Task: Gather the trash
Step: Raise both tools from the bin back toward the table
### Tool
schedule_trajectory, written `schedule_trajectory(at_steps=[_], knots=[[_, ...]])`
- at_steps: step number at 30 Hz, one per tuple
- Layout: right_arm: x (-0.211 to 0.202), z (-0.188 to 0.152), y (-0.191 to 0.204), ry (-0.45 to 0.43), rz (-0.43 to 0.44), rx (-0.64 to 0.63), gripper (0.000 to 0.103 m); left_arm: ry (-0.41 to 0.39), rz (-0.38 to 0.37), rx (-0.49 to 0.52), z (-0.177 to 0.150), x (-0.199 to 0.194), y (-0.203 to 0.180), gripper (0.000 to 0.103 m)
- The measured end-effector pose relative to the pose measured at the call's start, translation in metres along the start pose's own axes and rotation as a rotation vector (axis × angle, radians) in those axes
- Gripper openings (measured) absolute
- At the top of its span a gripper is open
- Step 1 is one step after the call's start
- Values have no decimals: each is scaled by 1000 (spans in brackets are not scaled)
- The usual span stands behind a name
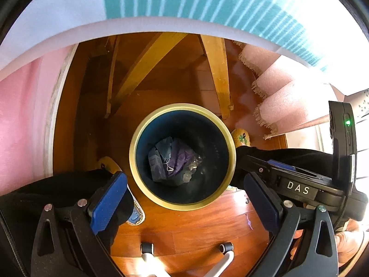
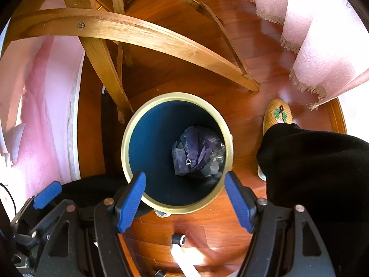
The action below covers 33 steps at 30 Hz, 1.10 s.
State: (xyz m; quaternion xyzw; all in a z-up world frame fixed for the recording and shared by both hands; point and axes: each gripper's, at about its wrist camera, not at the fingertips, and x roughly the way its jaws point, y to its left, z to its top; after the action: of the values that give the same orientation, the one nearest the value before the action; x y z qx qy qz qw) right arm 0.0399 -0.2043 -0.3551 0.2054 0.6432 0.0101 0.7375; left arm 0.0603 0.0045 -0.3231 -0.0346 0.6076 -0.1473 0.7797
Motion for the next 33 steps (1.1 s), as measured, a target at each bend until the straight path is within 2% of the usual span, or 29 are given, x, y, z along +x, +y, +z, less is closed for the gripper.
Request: schedule_trajectory(at_steps=[8,15,20,23,31,33], knots=[[-16,-11,2,-31,-31,-55,72,-59,3,38,-9,-16,-4,100],[-44,-23,15,-81,-60,-171,72,-148,-45,106,-17,-43,-16,102],[-81,-32,30,-122,-64,-304,72,-111,-106,164,-24,-63,-25,102],[-108,-35,41,-138,-86,-404,72,-108,-114,199,-29,-86,-21,102],[-192,-35,60,-244,-82,-551,72,-184,-158,126,-5,-170,-6,102],[-218,-30,68,-230,-46,-572,71,-213,-166,125,4,-194,-5,102]])
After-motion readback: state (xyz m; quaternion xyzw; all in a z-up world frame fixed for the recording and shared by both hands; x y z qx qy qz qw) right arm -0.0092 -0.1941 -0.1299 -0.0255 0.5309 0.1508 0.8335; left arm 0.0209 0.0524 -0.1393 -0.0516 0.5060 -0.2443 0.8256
